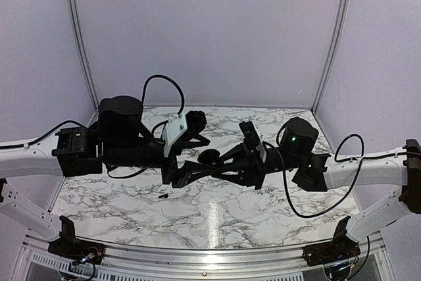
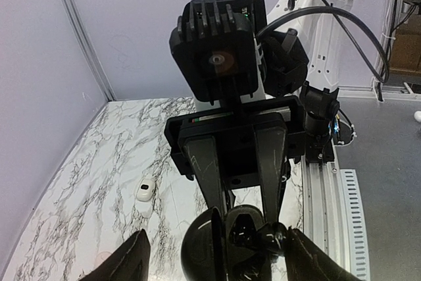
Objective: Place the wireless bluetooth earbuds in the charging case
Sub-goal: Adjust the right earbud in the right side groove of the charging case.
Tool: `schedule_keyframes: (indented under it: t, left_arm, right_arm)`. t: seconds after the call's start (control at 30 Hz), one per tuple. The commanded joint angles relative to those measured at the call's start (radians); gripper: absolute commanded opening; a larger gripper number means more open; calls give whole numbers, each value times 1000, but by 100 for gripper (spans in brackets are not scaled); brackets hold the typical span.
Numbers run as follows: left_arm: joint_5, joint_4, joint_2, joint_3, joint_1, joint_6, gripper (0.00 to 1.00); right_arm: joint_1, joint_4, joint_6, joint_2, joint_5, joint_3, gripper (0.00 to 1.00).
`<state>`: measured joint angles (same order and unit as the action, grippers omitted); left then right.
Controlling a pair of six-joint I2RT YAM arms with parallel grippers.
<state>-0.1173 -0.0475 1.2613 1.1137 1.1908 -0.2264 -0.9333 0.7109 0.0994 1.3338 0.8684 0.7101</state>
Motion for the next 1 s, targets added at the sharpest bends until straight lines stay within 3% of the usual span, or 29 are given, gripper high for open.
schedule_keyframes:
  t: [0.0, 0.63, 0.97]
  left_arm:
    - [22, 38, 23, 13, -19, 8, 72]
    - [0, 85, 31, -8, -51, 52, 73]
    - [-99, 88, -9, -47, -51, 16, 75]
  right_arm:
    - [-26, -13, -25, 2, 17, 49, 0]
    - [-58, -37, -49, -20, -14, 54, 0]
    - [-55, -33, -25, -22, -44, 55, 0]
